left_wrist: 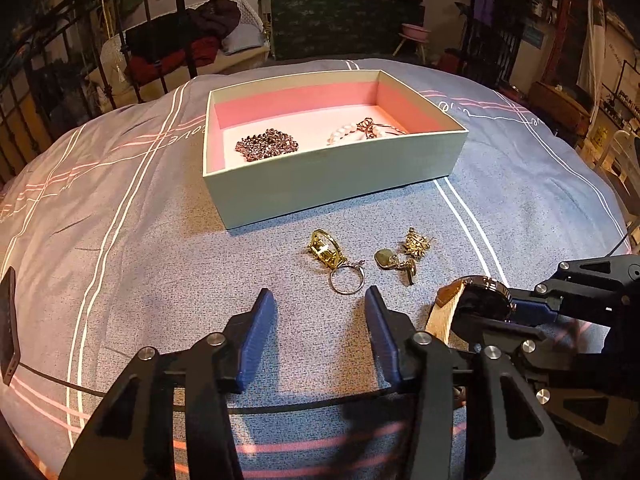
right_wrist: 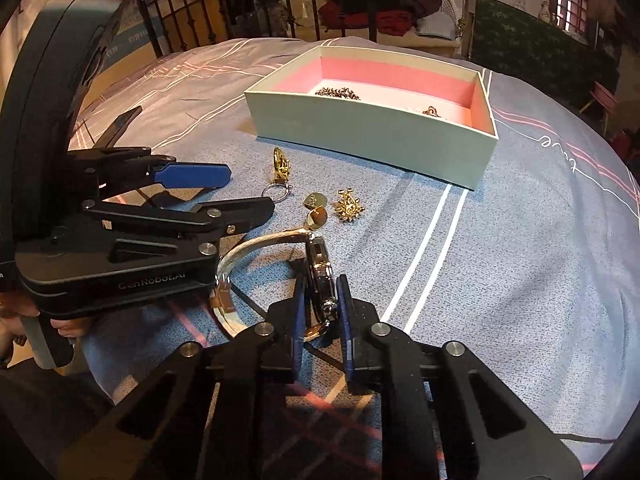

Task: Organize jewelry

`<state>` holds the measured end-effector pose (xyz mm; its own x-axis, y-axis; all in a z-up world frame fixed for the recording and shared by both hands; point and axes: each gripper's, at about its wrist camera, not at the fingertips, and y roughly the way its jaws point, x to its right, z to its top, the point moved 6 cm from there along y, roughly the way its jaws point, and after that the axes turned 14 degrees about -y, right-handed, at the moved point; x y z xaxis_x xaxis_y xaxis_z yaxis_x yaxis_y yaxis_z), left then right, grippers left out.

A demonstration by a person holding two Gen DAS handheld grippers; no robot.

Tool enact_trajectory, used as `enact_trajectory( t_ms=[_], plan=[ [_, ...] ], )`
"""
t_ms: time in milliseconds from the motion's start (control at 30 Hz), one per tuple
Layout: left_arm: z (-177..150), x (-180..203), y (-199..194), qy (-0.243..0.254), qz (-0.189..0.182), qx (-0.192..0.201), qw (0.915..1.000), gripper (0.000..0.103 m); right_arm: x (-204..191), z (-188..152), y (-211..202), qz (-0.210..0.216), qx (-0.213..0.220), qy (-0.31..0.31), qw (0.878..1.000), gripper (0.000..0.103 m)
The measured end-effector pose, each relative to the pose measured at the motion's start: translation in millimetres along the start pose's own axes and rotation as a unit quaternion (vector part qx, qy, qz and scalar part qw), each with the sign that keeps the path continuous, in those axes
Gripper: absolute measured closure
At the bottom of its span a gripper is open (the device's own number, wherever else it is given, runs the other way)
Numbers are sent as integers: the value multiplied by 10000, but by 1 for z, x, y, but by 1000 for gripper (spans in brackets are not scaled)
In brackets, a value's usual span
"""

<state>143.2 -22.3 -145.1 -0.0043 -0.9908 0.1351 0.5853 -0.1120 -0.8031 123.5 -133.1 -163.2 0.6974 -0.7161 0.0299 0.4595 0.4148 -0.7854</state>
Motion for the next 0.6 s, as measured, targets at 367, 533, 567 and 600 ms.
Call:
enact_trajectory(
  t_ms=[367,533,567,600],
  plan=[
    [28,2,-28,-153,-272,383,9988,74,20,18,-26,-410,308,-84,9986,91],
    [44,4,-35,-191,-293,546,9979,74,31,37,-42,-548,578,-157,9967,95],
    [47,5,-37,-192,-325,570,9977,74,34,42,-45,-585,616,-190,9962,95],
    [51,6,-38,-192,-329,603,9975,74,36,47,-47,-622,642,-219,9958,95]
  ],
)
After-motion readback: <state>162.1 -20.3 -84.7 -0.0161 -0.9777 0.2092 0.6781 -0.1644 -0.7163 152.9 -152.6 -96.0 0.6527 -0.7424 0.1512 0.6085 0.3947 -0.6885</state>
